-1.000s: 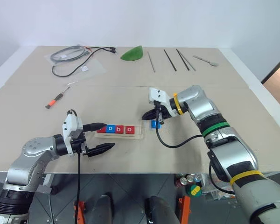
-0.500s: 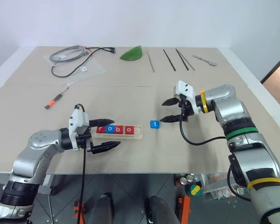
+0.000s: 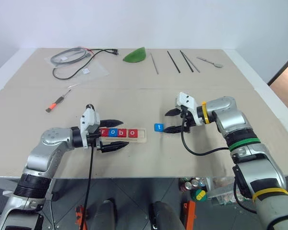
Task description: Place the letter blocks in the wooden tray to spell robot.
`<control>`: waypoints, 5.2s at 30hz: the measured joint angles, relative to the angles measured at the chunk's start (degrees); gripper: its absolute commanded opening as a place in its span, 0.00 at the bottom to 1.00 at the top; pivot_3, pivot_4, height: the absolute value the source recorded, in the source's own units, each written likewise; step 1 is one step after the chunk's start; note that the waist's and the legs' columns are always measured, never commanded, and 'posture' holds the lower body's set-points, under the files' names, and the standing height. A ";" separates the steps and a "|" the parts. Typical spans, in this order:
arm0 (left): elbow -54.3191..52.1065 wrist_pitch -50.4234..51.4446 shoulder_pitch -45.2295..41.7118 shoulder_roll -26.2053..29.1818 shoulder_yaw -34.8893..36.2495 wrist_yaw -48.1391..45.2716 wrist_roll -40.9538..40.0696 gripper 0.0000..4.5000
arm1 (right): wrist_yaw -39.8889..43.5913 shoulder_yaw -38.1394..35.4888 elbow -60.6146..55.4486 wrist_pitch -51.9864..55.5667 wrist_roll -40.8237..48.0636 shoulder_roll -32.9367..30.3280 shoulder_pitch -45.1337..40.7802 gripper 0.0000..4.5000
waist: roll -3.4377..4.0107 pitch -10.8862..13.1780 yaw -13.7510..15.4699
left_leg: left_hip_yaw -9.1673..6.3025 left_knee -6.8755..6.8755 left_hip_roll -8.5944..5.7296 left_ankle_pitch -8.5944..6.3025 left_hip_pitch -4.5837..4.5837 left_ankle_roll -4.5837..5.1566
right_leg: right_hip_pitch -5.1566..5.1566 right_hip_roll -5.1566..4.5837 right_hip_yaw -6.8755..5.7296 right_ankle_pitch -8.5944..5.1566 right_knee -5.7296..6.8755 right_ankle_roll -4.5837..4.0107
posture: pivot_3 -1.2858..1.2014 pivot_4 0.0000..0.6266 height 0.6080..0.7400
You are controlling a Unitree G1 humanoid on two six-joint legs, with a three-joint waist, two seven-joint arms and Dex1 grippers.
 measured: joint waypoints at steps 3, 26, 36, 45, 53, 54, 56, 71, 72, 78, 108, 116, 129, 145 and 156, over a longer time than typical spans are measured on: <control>1.38 -1.03 -0.07 -0.19 0.04 1.15 1.64 1.00 | 0.02 0.09 -0.04 0.16 0.01 0.20 0.63 0.98 | 0.00 0.00 0.04 | 0.00 0.00 0.00 0.00 0.00 0.00 | 0.01 0.00 0.01 0.00 0.00 0.01 | 0.52 0.24 1.00; -2.47 1.59 0.69 -3.54 5.60 9.09 -4.02 1.00 | -1.60 0.07 -1.90 1.69 1.36 2.22 2.83 0.39 | 0.00 0.00 0.00 | 0.00 0.07 0.00 0.01 0.03 -0.01 | 0.02 0.05 0.11 0.12 0.00 0.08 | 0.52 0.24 1.00; -5.03 3.40 1.63 -5.22 7.87 10.61 -8.29 1.00 | -1.59 0.07 -4.13 3.38 2.12 2.24 3.97 0.26 | 0.00 0.00 0.01 | 0.01 0.10 0.00 0.01 0.04 -0.01 | 0.03 0.06 0.15 0.14 0.00 0.09 | 0.52 0.24 1.00; -6.63 5.24 4.07 -3.40 9.73 10.83 -10.10 1.00 | -2.90 -0.21 -9.53 9.79 3.87 2.38 4.18 0.26 | 0.00 0.00 -0.11 | 0.02 0.11 0.00 0.00 0.04 -0.01 | 0.00 0.07 0.21 0.14 0.00 0.09 | 0.52 0.24 1.00; -8.30 5.54 9.25 1.59 9.09 7.67 -7.77 1.00 | -0.84 3.20 -25.63 18.19 6.11 2.01 4.37 0.26 | -0.02 -0.01 -0.14 | 0.03 0.08 0.01 -0.02 0.03 -0.05 | -0.03 0.05 0.21 0.12 0.00 0.03 | 0.52 0.24 1.00; -8.48 5.54 9.33 1.79 9.13 7.59 -7.77 1.00 | -0.82 4.05 -25.80 18.46 6.10 2.02 4.37 0.26 | -0.02 -0.01 -0.13 | 0.03 0.09 0.00 -0.03 0.04 -0.07 | -0.03 0.03 0.21 0.13 0.00 0.00 | 0.52 0.24 1.00; -8.99 5.55 9.60 2.00 9.23 7.47 -7.79 1.00 | -0.79 5.51 -25.76 18.62 5.91 2.22 4.36 0.26 | -0.02 -0.01 0.01 | 0.04 0.09 0.00 -0.04 0.03 -0.08 | -0.04 0.02 0.20 0.17 -0.01 -0.06 | 0.52 0.24 1.00; -13.21 5.43 13.98 3.49 9.59 8.25 -7.47 1.00 | 2.08 12.67 -12.61 10.32 0.40 5.25 -4.08 0.26 | -0.02 -0.01 -0.01 | 0.04 0.06 0.01 -0.03 0.02 -0.07 | -0.15 0.04 0.20 0.17 -0.02 -0.11 | 0.52 0.24 1.00; -13.39 5.39 14.36 3.49 9.59 8.37 -7.41 1.00 | 2.46 12.88 -12.22 9.83 0.18 5.25 -4.28 0.26 | -0.02 -0.01 -0.01 | 0.05 0.06 0.01 -0.03 0.02 -0.07 | -0.15 0.04 0.20 0.17 -0.02 -0.11 | 0.52 0.24 1.00; -13.49 5.36 14.73 3.49 9.59 9.12 -7.36 1.00 | 3.59 13.57 -9.21 7.97 -1.43 6.17 -4.78 0.26 | -0.02 -0.01 -0.01 | 0.04 0.06 0.01 -0.05 0.03 -0.09 | -0.16 0.04 0.20 0.19 -0.02 -0.14 | 0.52 0.24 1.00; -15.21 4.46 15.14 1.82 9.58 11.47 -7.37 1.00 | 5.06 13.65 -0.26 2.78 -6.07 12.19 -10.00 0.26 | -0.02 -0.01 -0.02 | 0.04 0.01 0.01 -0.05 0.03 -0.10 | -0.19 0.05 0.20 0.18 -0.02 -0.14 | 0.52 0.24 1.00; -15.20 4.30 15.13 1.26 9.53 11.50 -7.36 1.00 | 4.93 13.65 -0.13 2.79 -6.23 13.55 -10.91 0.26 | -0.02 -0.01 -0.05 | 0.04 -0.01 0.01 -0.05 0.03 -0.10 | -0.21 0.05 0.20 0.18 -0.02 -0.14 | 0.52 0.24 1.00; -15.09 4.30 14.68 0.67 9.54 11.46 -7.37 1.00 | 4.79 13.62 -0.15 2.88 -6.22 13.55 -11.07 0.26 | -0.02 -0.01 -0.05 | 0.04 -0.02 0.01 -0.05 0.03 -0.10 | -0.21 0.06 0.20 0.18 -0.02 -0.15 | 0.52 0.24 1.00; -14.60 4.29 14.16 0.56 9.54 11.29 -7.35 1.00 | 4.05 13.62 -0.14 2.48 -6.23 14.47 -10.99 0.95 | -0.02 -0.01 -0.05 | 0.05 -0.04 0.01 -0.05 0.03 -0.10 | -0.22 0.06 0.20 0.18 -0.02 -0.15 | 0.52 0.24 1.00; -13.16 4.19 13.02 0.46 9.45 10.37 -7.30 1.00 | 4.53 12.90 0.89 2.17 -6.13 12.95 -11.55 0.99 | -0.02 -0.01 -0.05 | 0.05 -0.05 0.01 -0.05 0.02 -0.10 | -0.23 0.06 0.20 0.18 -0.02 -0.15 | 0.52 0.24 1.00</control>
